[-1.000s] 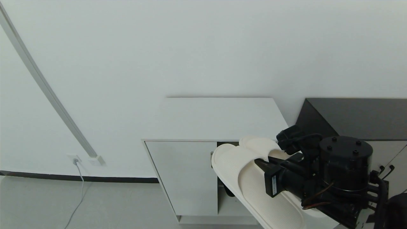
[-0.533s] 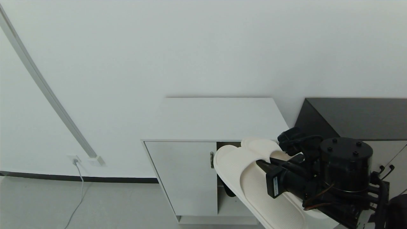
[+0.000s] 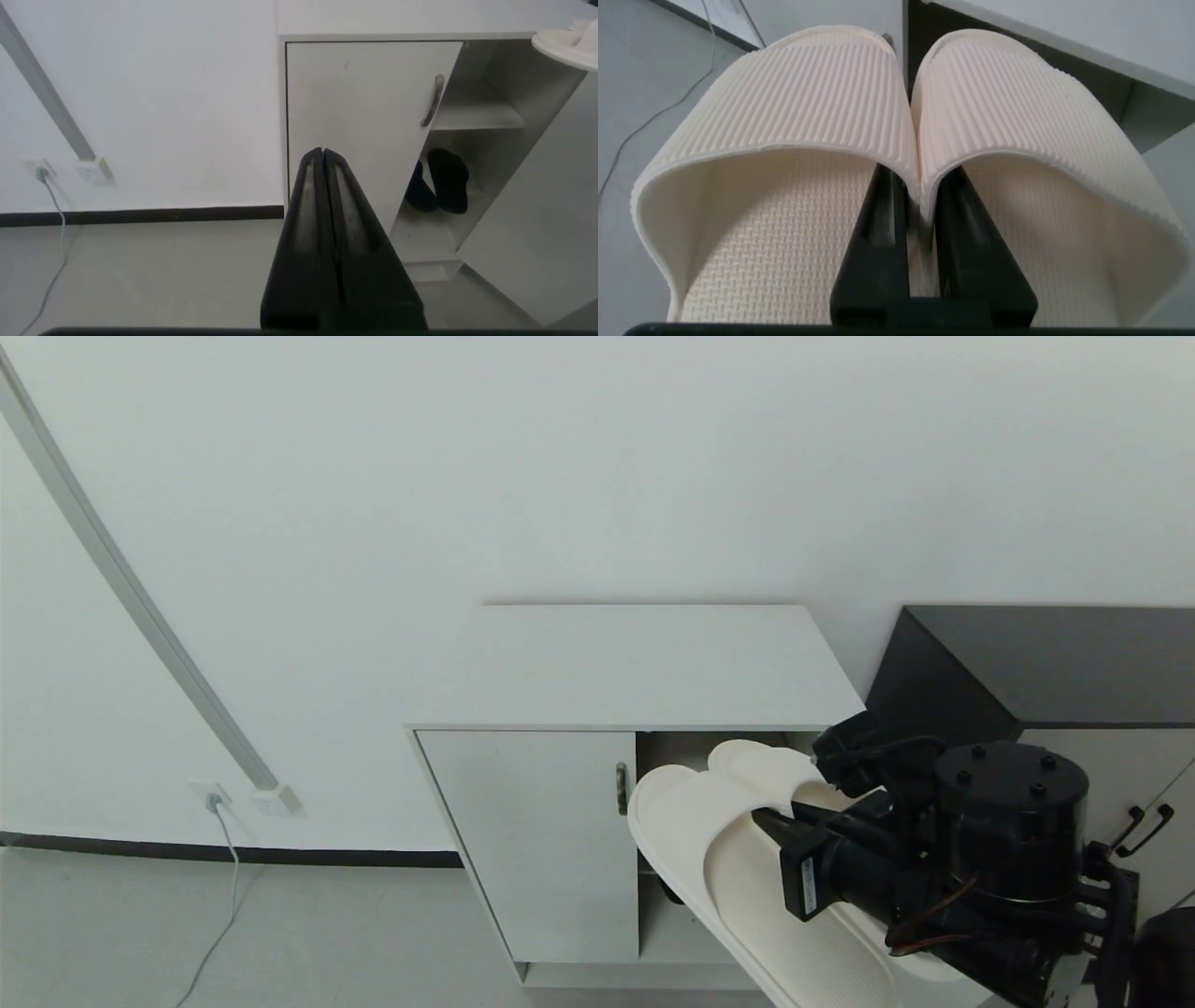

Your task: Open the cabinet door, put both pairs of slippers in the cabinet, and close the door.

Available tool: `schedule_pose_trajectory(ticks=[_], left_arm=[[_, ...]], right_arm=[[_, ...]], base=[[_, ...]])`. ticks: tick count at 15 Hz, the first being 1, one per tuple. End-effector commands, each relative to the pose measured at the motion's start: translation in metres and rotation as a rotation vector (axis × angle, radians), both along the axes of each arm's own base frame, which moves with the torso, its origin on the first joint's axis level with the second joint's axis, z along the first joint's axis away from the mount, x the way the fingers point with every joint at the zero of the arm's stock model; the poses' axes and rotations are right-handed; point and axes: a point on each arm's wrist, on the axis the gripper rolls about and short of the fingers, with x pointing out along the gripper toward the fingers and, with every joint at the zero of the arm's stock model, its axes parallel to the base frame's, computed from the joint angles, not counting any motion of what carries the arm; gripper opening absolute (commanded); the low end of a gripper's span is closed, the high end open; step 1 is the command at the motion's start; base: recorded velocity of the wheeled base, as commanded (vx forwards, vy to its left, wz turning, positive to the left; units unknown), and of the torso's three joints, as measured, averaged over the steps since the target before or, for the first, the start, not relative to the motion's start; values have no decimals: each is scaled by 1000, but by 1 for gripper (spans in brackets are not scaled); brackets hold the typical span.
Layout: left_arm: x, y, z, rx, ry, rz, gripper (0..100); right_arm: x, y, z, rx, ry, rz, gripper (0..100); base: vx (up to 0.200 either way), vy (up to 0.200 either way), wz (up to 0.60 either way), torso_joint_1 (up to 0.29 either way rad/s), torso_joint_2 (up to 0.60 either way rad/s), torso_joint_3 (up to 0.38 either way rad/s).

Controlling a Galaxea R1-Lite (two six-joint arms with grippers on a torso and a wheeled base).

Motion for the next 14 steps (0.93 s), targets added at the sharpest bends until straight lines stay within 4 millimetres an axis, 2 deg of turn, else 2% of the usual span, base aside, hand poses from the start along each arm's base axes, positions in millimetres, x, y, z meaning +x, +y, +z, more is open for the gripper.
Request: schedule_pose_trajectory(ticks=[1,6,14], left_arm=[[0,0,0,0,0,0,0],[0,0,0,0,0,0,0],[0,0,0,0,0,0,0]], right_arm=[[0,1,-2,-3,4,2,0],[2,3,-5,-12,12,2,0],[3,3,-7,-17,14,1,0]], base=[[0,0,0,-168,369,203],[0,0,0,-168,393,218],[0,0,0,-223,535,314]])
